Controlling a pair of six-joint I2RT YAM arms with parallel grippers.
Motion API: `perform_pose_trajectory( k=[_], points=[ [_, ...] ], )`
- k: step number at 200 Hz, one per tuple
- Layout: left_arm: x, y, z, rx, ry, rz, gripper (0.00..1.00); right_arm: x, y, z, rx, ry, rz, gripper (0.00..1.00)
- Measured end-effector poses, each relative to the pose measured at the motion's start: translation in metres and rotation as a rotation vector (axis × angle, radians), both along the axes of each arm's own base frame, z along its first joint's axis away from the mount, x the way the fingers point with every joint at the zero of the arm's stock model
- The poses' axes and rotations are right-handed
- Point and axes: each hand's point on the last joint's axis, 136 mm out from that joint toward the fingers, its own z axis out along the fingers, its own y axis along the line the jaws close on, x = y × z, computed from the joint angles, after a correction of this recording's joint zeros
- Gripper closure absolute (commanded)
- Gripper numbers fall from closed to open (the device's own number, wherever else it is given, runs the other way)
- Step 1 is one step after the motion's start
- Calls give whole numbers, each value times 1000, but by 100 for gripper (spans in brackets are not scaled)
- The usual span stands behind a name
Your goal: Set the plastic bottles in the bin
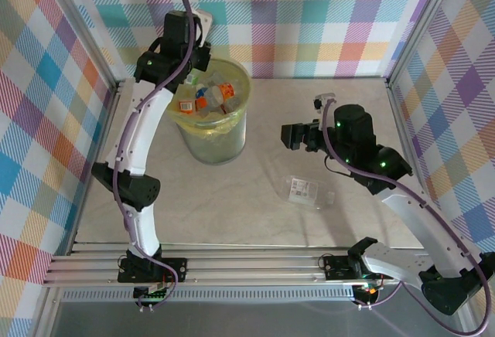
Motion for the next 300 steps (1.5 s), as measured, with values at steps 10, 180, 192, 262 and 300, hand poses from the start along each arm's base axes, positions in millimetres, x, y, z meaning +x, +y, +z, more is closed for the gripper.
perform_pose_trajectory(
  k=[10,180,192,262,300],
  points=[
    [5,5,-7,20,14,9,94,0,-2,-2,-2,7,-13,0],
    [48,-9,-94,127,161,-31,39,-9,-20,1,5,5,-81,0],
    [46,-11,-99,125,182,-42,30,-9,-20,1,4,5,-81,0],
    [36,-26,-108,44,242,-122,26,-4,-18,-6,-10,21,-84,0],
    [35,-34,-107,-7,249,-166,32,-4,-18,-6,-10,21,-85,0]
  ],
)
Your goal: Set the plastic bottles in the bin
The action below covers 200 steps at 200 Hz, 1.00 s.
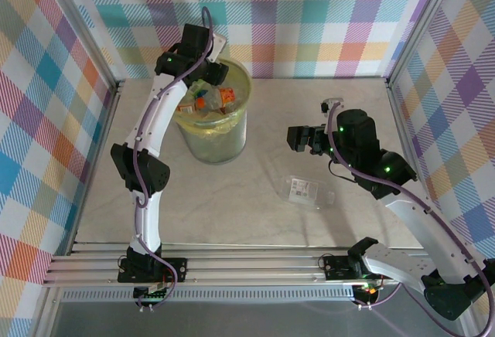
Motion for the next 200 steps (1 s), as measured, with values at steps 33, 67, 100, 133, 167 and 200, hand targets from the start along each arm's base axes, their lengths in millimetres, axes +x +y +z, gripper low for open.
perform_pose_trajectory(
  k=[33,67,100,133,167,200],
  points=[
    [-5,-9,3,-37,9,-47,39,0,-1,0,-2,-1,-4,0],
    [-23,-17,11,-66,39,-116,43,1,-2,0,-4,-2,-9,0],
    [-52,-19,15,-74,90,-186,43,0,-4,-3,-15,6,-16,0],
    [-79,-24,14,-86,148,-273,43,-2,-12,-11,-53,32,-49,0],
    [-104,-30,12,-110,197,-352,37,-6,-25,-30,-103,104,-103,0],
    [-113,-29,19,-135,192,-349,32,-13,-43,-58,-155,226,-199,0]
  ],
)
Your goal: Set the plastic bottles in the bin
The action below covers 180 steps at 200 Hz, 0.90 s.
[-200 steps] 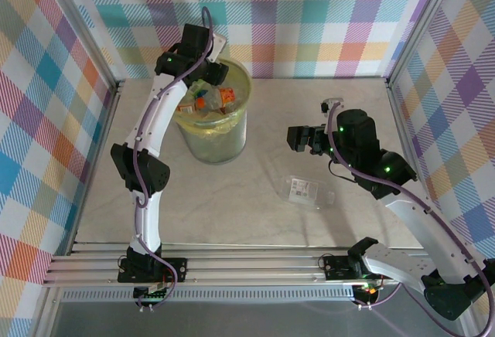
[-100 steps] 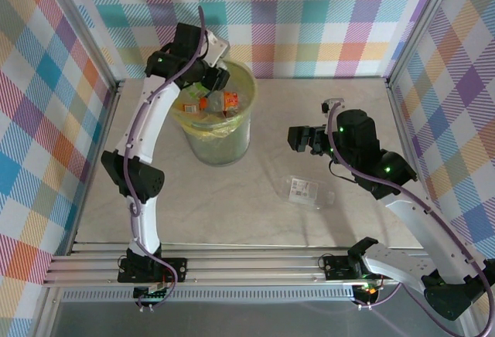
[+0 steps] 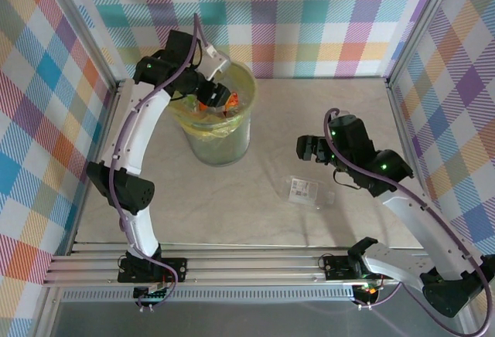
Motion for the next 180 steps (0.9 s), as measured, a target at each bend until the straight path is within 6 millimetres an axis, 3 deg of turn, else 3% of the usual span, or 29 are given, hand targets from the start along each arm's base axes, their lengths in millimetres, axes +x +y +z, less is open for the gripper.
perform_pose_trajectory(
  k=[36,61,90,119,149,180],
  points=[
    [-8,3,30,-49,-64,73,29,-18,-16,-45,7,150,-118,0],
    [-29,1,48,-77,-122,117,22,-40,-22,-80,74,254,-196,0],
    [-61,4,54,-130,-163,164,9,-68,-24,-116,187,360,-269,0],
    [-86,22,54,-206,-215,241,0,-85,-14,-154,318,459,-319,0],
    [-105,40,62,-291,-290,314,0,-89,-1,-184,409,534,-351,0],
    [-104,49,83,-350,-363,363,0,-72,8,-191,447,531,-365,0]
  ],
)
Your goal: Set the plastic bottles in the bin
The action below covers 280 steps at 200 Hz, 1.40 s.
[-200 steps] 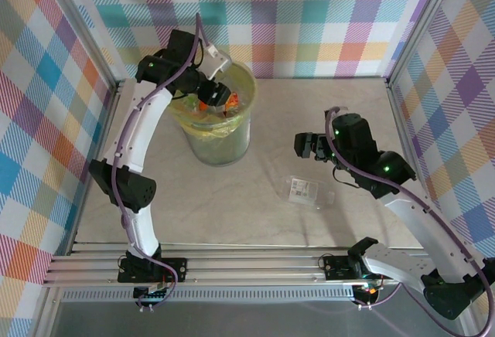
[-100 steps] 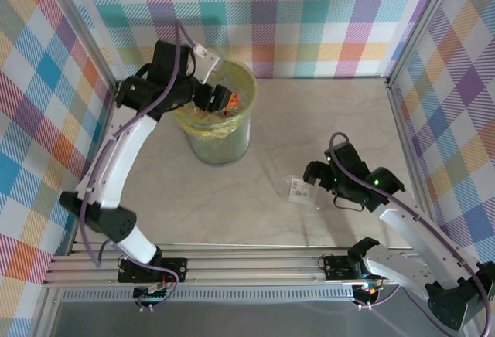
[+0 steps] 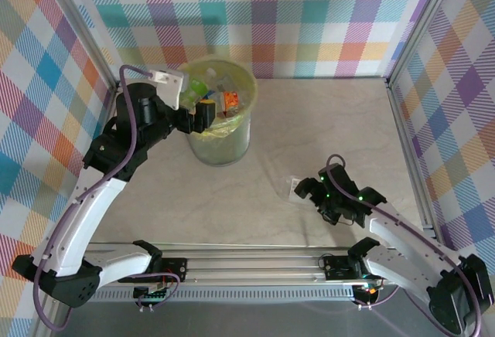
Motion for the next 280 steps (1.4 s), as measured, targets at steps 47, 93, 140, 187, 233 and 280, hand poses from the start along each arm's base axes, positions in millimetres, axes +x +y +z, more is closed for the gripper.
perform_pose_trajectory(
  k=[47,93,140,187,233,280],
  points=[
    [6,5,2,-13,-18,44,0,44,-3,-16,-4,-8,-52,0],
    [9,9,-16,-9,7,77,0,108,5,-4,-29,-52,1,0],
    [9,11,-16,-29,13,97,0,138,23,2,-99,-41,90,0],
    [10,15,-15,-41,15,123,0,122,28,-8,-191,19,152,0],
    [10,16,-15,-42,15,131,0,127,37,-23,-226,71,173,0],
    [10,16,-15,-42,15,131,0,140,47,-41,-261,93,185,0]
  ],
)
